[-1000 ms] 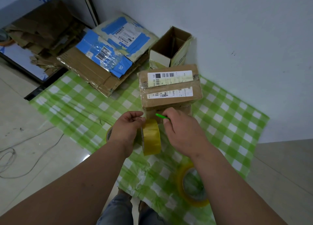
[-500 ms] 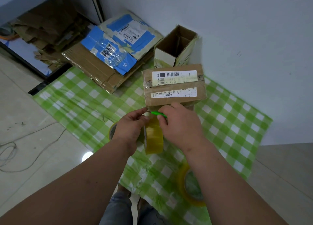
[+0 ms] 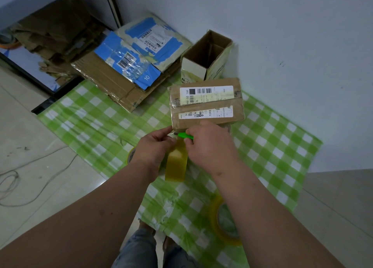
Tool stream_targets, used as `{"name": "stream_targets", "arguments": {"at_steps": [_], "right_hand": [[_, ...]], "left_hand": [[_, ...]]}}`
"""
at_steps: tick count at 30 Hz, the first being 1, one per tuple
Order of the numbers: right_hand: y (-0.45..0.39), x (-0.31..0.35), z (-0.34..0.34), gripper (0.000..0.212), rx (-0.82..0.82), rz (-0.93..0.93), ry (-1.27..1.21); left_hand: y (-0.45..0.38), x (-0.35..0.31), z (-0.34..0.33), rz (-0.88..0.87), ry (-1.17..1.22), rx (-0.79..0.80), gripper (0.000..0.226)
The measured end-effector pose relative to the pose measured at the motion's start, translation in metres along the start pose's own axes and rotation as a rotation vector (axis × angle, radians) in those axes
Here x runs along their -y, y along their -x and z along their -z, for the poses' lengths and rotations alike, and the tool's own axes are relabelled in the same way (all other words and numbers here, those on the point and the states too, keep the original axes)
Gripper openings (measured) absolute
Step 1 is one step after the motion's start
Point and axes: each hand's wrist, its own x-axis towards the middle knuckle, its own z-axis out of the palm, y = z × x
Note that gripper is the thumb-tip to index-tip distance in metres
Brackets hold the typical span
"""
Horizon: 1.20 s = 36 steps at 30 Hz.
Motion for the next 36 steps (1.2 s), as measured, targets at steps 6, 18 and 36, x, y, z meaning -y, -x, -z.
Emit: {"name": "stream_targets", "arguments": {"at_steps": [6, 18, 36], "right_hand": [[-0.006, -0.001, -0.001, 0.024, 0.013, -0.007, 0.038], [0.001, -0.043, 0.005, 0.026, -0.025, -0.118, 0.063], [0.033, -0.079, -0.044, 0.041, -0.071, -0.261, -0.018]], "left_hand": [[0.001, -0.002, -0.001, -0.012, -0.039, 0.013, 0.042], [-0.008, -0.002, -0.001, -0.062, -0.212, 0.032, 0.045], [-0.004, -0.009, -0.017, -0.293, -0.594, -0.098, 0.051]]}}
